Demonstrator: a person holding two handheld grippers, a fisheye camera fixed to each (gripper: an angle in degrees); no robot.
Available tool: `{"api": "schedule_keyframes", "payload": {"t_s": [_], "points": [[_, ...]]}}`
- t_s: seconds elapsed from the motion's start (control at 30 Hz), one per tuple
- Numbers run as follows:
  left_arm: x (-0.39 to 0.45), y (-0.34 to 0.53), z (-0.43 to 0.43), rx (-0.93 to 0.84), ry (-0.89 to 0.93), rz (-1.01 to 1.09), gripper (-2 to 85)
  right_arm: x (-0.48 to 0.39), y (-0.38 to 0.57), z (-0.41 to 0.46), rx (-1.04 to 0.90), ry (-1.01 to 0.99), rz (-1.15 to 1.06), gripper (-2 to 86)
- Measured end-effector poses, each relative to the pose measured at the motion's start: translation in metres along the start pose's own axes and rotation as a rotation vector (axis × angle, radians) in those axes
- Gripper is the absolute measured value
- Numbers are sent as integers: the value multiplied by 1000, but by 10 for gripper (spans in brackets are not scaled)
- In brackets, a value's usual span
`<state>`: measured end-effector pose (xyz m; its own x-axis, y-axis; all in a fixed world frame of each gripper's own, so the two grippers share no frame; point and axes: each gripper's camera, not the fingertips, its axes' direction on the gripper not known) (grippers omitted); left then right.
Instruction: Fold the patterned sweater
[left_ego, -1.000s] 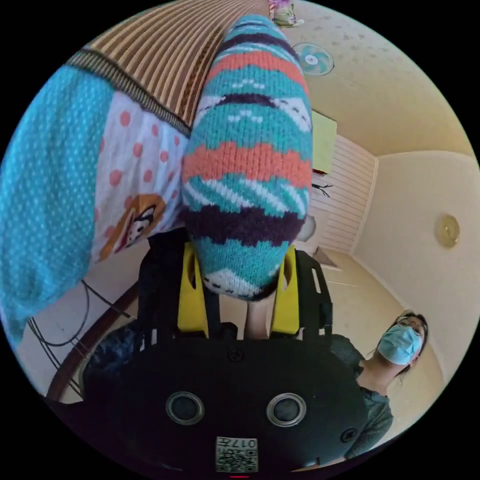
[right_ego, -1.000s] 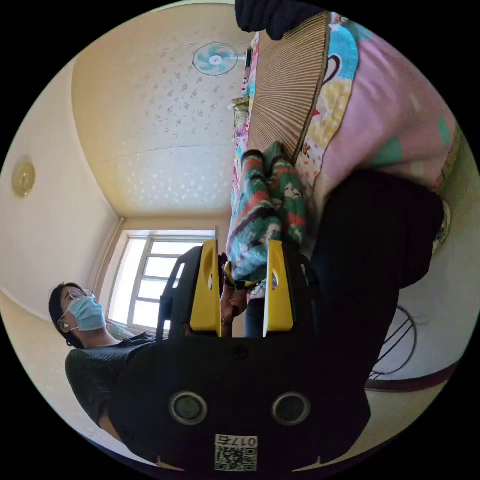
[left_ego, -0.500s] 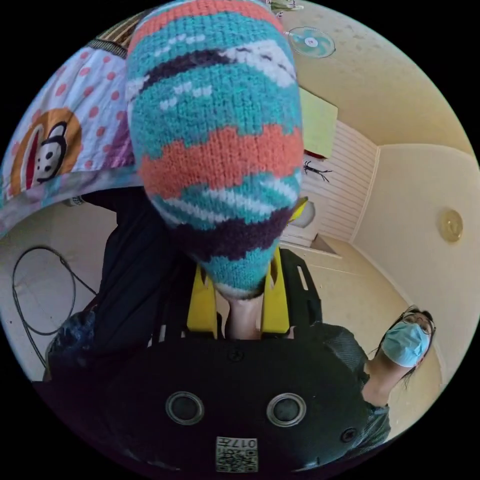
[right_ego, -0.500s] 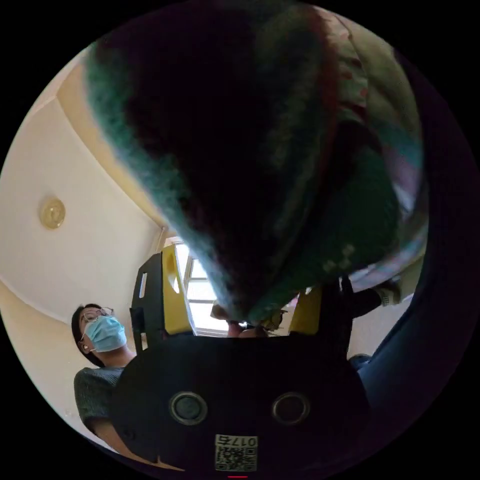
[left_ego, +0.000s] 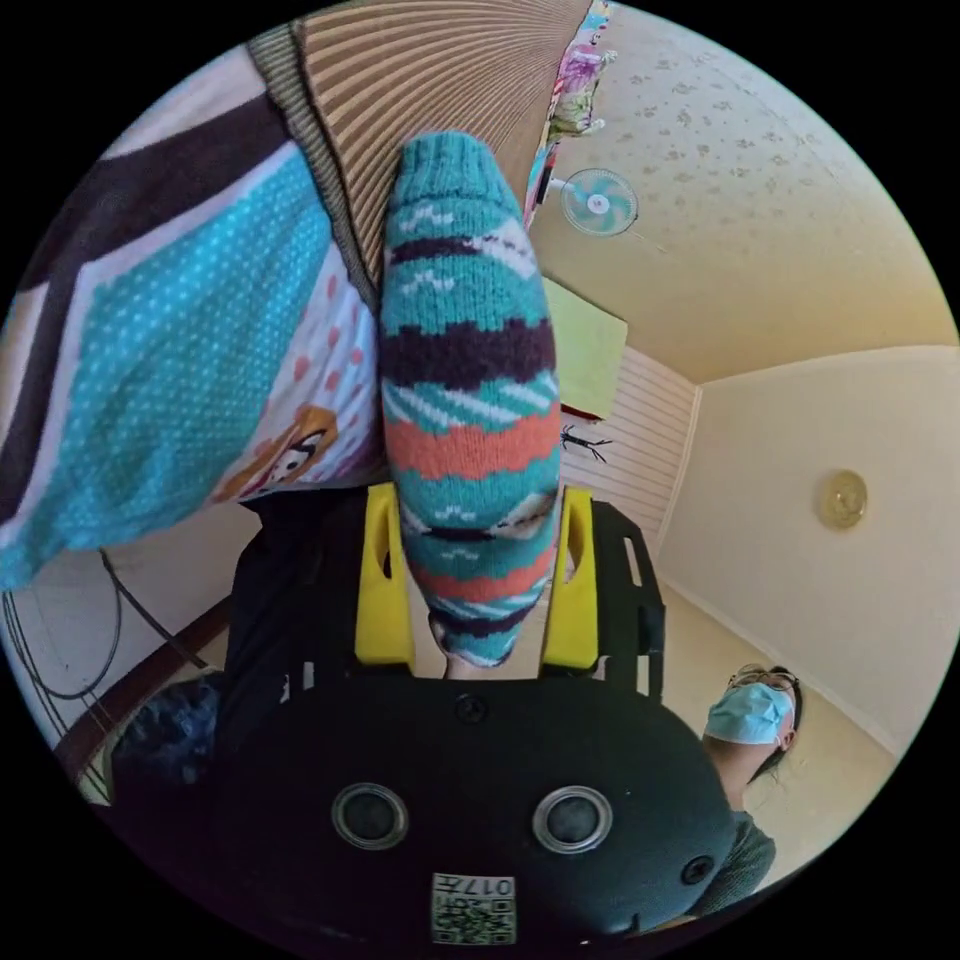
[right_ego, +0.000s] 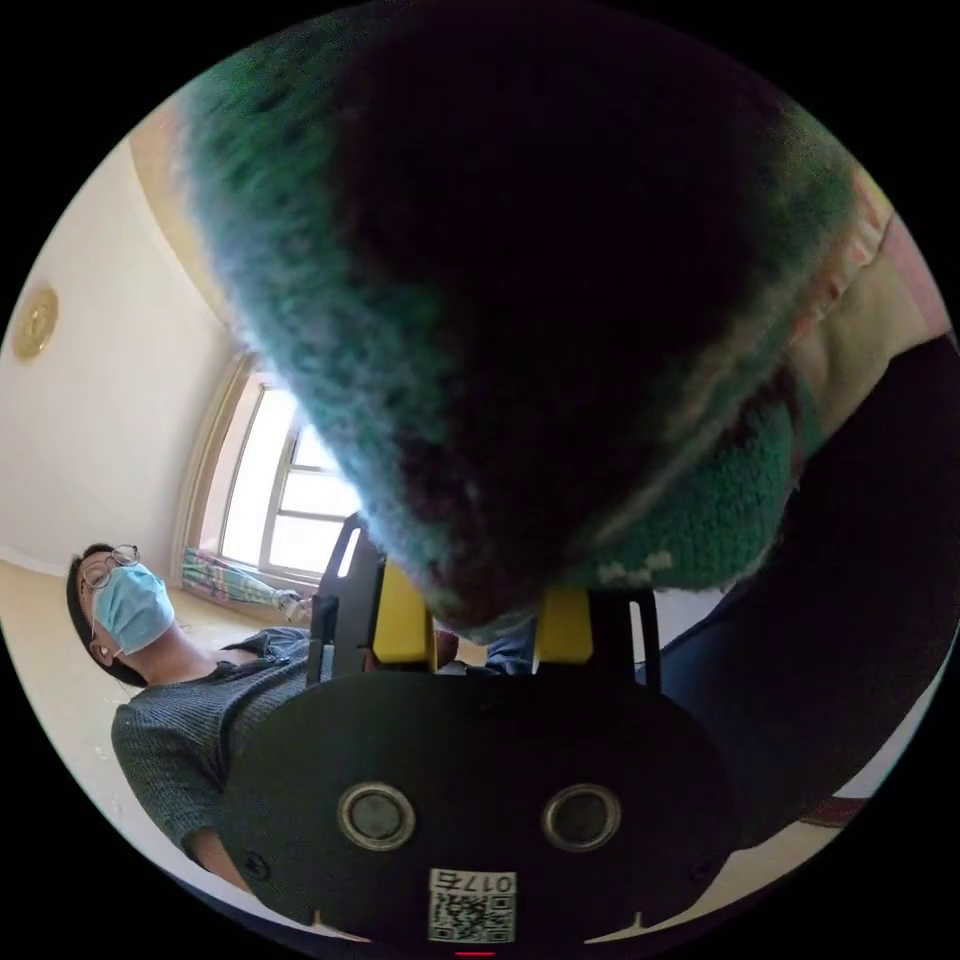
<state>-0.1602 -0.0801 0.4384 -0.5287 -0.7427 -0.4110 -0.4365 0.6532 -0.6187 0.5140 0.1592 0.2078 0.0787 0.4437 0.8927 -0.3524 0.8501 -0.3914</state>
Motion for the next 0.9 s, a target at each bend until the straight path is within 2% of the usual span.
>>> {"api": "schedule_keyframes", "payload": {"t_s": [0.17, 0.27, 0.37, 0.43, 0.5, 0.57, 0.67, 0.73, 0.77, 0.8, 0.83, 0.9], "points": [[21, 22, 65, -67, -39, 148, 185, -47, 5, -47, 25, 64, -212, 153], [59, 17, 124, -151, -77, 307, 179, -86, -10, -87, 34, 108, -397, 149], [112, 0, 206, -244, -86, 495, 175, -135, -36, -138, 85, 154, -588, 148], [161, -21, 290, -334, -83, 635, 177, -173, -60, -191, 174, 185, -721, 152], [196, -40, 361, -416, -121, 745, 181, -187, -85, -235, 236, 171, -734, 157], [214, -57, 422, -494, -217, 749, 183, -183, -122, -285, 268, 113, -646, 162], [205, -52, 473, -558, -354, 744, 179, -129, -182, -365, 325, -9, -343, 165], [156, -27, 471, -523, -482, 770, 167, -63, -206, -415, 406, 53, -26, 159], [139, -20, 468, -522, -511, 766, 163, -47, -208, -423, 423, 100, 65, 157], [100, -9, 462, -552, -563, 739, 155, -17, -208, -436, 440, 202, 246, 151], [60, 0, 454, -610, -613, 689, 147, 1, -205, -442, 467, 220, 295, 148], [8, 12, 428, -645, -680, 614, 134, 9, -205, -444, 491, 117, 234, 148]]}}
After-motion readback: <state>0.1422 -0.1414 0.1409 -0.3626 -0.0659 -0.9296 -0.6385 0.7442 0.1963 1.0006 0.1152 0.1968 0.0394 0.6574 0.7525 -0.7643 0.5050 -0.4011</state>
